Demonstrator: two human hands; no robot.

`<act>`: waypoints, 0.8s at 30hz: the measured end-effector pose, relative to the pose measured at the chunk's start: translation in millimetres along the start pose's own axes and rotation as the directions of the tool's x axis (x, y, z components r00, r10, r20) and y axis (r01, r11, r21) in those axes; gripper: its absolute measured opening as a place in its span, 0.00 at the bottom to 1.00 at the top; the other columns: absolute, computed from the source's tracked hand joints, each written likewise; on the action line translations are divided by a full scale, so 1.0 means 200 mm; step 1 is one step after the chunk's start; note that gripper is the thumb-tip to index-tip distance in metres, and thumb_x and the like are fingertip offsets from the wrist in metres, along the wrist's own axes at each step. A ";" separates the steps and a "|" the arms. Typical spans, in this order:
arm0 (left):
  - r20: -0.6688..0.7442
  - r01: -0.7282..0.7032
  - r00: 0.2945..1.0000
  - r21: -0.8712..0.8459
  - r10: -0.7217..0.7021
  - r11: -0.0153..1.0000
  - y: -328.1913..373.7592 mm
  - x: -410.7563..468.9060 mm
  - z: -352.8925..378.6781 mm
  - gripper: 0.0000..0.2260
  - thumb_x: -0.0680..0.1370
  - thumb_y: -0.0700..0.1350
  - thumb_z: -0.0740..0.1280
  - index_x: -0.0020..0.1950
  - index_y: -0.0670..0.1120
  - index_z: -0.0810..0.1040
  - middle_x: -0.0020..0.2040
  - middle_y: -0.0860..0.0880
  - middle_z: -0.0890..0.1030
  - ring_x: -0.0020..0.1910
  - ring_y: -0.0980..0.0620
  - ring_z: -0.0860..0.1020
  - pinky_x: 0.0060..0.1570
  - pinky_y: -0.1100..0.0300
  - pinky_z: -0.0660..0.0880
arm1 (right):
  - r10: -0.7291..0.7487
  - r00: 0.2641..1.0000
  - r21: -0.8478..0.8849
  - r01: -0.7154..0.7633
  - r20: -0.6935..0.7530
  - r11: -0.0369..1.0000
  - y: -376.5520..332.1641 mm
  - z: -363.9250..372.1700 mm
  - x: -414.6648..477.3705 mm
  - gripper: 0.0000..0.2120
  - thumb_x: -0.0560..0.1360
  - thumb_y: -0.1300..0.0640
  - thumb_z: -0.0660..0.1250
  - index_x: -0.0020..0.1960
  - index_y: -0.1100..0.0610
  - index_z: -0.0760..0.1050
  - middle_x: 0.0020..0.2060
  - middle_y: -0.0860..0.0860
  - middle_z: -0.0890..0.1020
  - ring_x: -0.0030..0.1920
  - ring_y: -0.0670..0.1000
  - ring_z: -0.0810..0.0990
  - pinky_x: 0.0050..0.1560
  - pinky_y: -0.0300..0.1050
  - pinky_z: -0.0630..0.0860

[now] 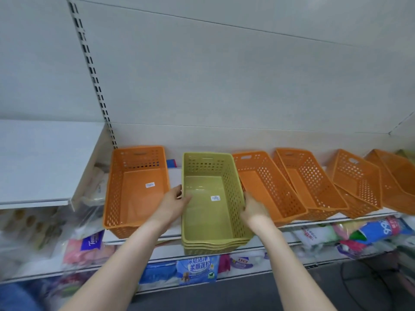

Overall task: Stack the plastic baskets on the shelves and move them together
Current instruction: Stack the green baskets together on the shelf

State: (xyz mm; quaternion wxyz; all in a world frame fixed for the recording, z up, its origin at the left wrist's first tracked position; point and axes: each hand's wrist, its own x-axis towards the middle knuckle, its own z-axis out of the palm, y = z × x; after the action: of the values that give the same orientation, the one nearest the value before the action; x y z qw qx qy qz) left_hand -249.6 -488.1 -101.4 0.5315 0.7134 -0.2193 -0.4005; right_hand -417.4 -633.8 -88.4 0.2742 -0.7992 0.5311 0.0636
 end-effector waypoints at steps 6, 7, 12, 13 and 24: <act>-0.037 -0.030 0.998 0.492 0.056 0.870 -0.07 0.07 -0.01 0.17 0.77 0.43 0.64 0.66 0.47 0.71 0.57 0.45 0.82 0.55 0.43 0.80 0.55 0.51 0.77 | 0.007 0.999 0.062 -0.004 -0.047 0.998 -0.02 0.06 -0.01 0.29 0.77 0.68 0.57 0.76 0.55 0.58 0.64 0.59 0.77 0.63 0.62 0.77 0.63 0.58 0.74; -0.039 -0.034 0.997 0.529 0.064 0.848 -0.07 0.07 -0.01 0.17 0.77 0.44 0.64 0.65 0.47 0.71 0.57 0.44 0.82 0.54 0.42 0.80 0.54 0.49 0.78 | 0.005 0.998 0.067 -0.001 -0.056 0.998 -0.02 0.06 -0.02 0.28 0.77 0.68 0.57 0.75 0.55 0.60 0.62 0.59 0.79 0.61 0.62 0.78 0.62 0.57 0.74; -0.062 -0.133 0.979 0.520 0.192 0.844 0.03 0.02 0.03 0.24 0.69 0.56 0.60 0.64 0.52 0.73 0.54 0.44 0.80 0.44 0.45 0.81 0.48 0.50 0.78 | -0.005 0.995 0.129 0.017 -0.099 0.992 0.01 -0.04 -0.04 0.23 0.81 0.64 0.58 0.75 0.56 0.63 0.66 0.58 0.77 0.66 0.62 0.75 0.65 0.54 0.72; -0.086 -0.158 0.969 0.509 0.233 0.846 0.09 0.01 0.05 0.25 0.70 0.58 0.60 0.66 0.52 0.73 0.54 0.44 0.79 0.43 0.46 0.80 0.49 0.53 0.76 | -0.014 0.993 0.150 0.031 -0.115 0.988 0.03 -0.07 -0.03 0.24 0.82 0.62 0.58 0.77 0.57 0.61 0.69 0.58 0.75 0.68 0.61 0.73 0.67 0.53 0.70; 0.049 -0.569 0.803 0.361 0.595 0.739 0.67 0.05 0.68 0.18 0.78 0.52 0.63 0.68 0.53 0.75 0.60 0.51 0.80 0.50 0.63 0.78 0.51 0.71 0.72 | 0.016 0.885 0.499 0.248 -0.466 0.830 0.63 -0.76 0.02 0.15 0.78 0.59 0.64 0.64 0.52 0.76 0.57 0.53 0.83 0.56 0.55 0.81 0.59 0.53 0.77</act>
State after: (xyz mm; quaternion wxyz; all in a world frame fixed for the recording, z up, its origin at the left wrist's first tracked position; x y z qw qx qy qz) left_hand -338.6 -620.1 5.8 0.4979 0.7071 -0.4815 -0.1423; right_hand -555.1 -750.4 -9.1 0.3627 -0.7115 0.5248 -0.2945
